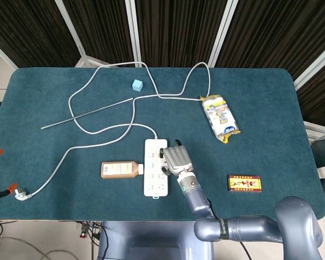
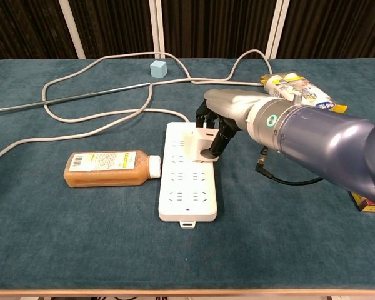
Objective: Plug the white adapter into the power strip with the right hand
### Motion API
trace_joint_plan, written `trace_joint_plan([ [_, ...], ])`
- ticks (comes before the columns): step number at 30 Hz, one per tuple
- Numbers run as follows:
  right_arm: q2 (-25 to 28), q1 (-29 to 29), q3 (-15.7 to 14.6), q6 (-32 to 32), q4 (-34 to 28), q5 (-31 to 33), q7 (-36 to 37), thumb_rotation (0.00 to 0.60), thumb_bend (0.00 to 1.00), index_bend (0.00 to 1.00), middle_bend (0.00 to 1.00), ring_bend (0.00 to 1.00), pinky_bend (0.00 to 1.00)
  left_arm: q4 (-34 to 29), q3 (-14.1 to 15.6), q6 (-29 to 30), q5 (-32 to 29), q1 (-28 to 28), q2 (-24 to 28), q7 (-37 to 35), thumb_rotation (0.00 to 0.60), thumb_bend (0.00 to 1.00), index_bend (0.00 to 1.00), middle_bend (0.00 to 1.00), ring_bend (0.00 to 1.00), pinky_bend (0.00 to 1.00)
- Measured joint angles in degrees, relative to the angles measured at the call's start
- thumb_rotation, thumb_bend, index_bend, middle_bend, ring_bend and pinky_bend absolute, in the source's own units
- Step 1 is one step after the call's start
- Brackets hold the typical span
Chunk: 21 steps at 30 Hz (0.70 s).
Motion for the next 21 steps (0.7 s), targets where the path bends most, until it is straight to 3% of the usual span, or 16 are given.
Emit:
trace_joint_plan([
  [21, -1.42, 0.85, 0.27, -0.39, 0.90, -0.77, -0.14, 0.600, 0.52, 0.75, 0.59, 0.47, 0.14, -0.04, 0.08, -0.23, 0.03, -0.05, 0.12, -0.11, 0.600, 0.09, 0.19, 0.00, 0.00, 0.00],
])
